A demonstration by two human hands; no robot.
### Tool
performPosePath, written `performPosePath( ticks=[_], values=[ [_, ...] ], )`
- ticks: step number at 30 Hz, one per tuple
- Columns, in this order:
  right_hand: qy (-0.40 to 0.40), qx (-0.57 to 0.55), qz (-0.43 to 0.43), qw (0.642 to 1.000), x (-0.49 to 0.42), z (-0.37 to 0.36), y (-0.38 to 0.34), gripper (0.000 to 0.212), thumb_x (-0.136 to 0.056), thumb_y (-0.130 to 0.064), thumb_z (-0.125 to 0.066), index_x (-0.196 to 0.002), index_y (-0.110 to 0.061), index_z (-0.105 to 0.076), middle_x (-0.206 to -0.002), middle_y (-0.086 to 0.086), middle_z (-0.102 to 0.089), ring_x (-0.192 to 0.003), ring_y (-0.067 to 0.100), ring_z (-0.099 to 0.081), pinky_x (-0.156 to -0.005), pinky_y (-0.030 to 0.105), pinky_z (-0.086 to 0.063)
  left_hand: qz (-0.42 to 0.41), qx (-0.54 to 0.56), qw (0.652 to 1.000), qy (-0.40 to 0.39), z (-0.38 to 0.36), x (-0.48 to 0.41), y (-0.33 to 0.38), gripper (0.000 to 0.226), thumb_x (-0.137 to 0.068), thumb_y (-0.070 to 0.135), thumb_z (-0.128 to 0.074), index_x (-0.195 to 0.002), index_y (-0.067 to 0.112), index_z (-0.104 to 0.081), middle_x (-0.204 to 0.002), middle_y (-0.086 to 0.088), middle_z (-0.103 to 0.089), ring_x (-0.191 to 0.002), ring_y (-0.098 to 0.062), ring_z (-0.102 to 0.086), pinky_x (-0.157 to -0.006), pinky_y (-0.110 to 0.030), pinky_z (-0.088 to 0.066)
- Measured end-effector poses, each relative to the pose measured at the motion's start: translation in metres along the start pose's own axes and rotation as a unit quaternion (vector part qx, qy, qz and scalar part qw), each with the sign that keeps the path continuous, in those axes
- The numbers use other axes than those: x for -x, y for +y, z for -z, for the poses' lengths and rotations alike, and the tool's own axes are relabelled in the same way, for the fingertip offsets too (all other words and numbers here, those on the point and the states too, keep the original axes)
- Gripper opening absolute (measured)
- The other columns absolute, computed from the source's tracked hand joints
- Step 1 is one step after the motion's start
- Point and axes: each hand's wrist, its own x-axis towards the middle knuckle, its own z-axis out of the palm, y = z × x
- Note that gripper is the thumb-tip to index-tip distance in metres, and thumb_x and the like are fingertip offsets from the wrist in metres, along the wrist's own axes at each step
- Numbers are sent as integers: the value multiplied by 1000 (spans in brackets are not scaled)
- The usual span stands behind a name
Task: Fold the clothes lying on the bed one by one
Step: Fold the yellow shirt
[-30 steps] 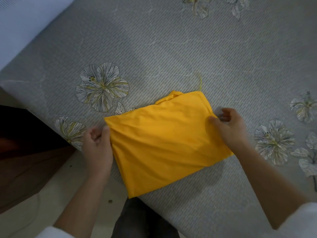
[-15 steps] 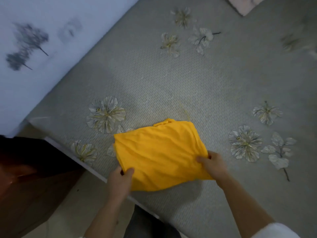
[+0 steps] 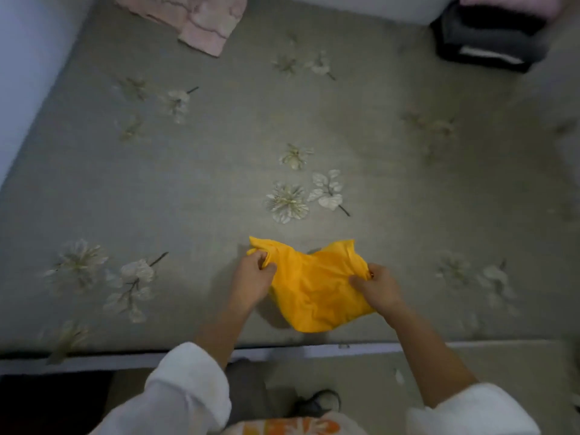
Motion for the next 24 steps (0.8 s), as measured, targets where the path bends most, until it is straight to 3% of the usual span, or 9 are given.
performPosePath(
  ticks=[3,5,6,8,11,13,17,21,24],
  values=[
    [50,-77,-42,995,29,63,68,27,-87,-18,-66,-101,5,-62,-97,25,-64,-92,39,-62,-82,52,-51,-59,-36,996,-49,-65,23,45,31,-91,14,-58,-69,29,-42,-70,7,-41,-73,-15,-45,-65,-27,-31],
    [79,-125,-76,986,55,106,117,34,-89,-18,-65,-108,9,-59,-106,29,-61,-93,38,-61,-86,56,-49,-87,-64,991,-82,-113,42,72,9,-92,16,-58,-98,15,-64,-86,-4,-57,-88,-24,-53,-75,-32,-38],
    [97,-151,-89,980,69,128,142,31,-89,-17,-65,-106,9,-60,-108,28,-62,-91,35,-60,-86,53,-49,-100,-76,988,-92,-139,51,84,26,-92,18,-58,-116,9,-63,-101,-12,-62,-96,-29,-57,-80,-35,-41],
    [134,-204,-115,963,96,169,191,24,-89,-14,-65,-106,2,-61,-109,21,-63,-90,30,-59,-84,47,-50,-127,-90,982,-111,-192,74,111,38,-92,21,-58,-127,6,-58,-115,-18,-63,-105,-33,-58,-85,-39,-44],
    [195,-248,-141,938,137,225,260,26,-88,-8,-64,-112,-1,-61,-99,11,-58,-88,22,-52,-78,33,-42,-177,-98,965,-167,-273,118,151,28,-89,18,-60,-111,1,-64,-89,-17,-64,-84,-30,-59,-71,-36,-43],
    [232,-260,-152,925,160,258,301,28,-87,-8,-66,-113,1,-63,-101,13,-61,-87,21,-53,-77,31,-42,-205,-105,950,-210,-321,150,179,16,-84,24,-60,-88,9,-65,-64,-1,-50,-61,-16,-46,-55,-29,-34],
    [270,-298,-164,901,193,312,371,24,-87,-10,-66,-110,-2,-63,-101,13,-64,-73,12,-53,-61,27,-42,-245,-132,923,-265,-407,196,224,21,-86,18,-59,-66,16,-54,-57,4,-41,-55,-10,-38,-53,-28,-29],
    [291,-343,-174,876,203,361,423,39,-89,-15,-65,-125,-1,-56,-113,13,-57,-87,19,-51,-79,34,-41,-267,-160,904,-294,-476,216,270,14,-90,16,-56,-80,9,-64,-68,-2,-52,-63,-12,-45,-55,-26,-32],
    [308,-357,-164,866,195,403,460,33,-91,-18,-63,-120,-4,-57,-113,10,-55,-92,21,-49,-82,38,-43,-284,-165,897,-297,-528,222,305,23,-90,18,-56,-89,-3,-65,-74,-9,-50,-67,-16,-45,-59,-29,-33]
  ],
)
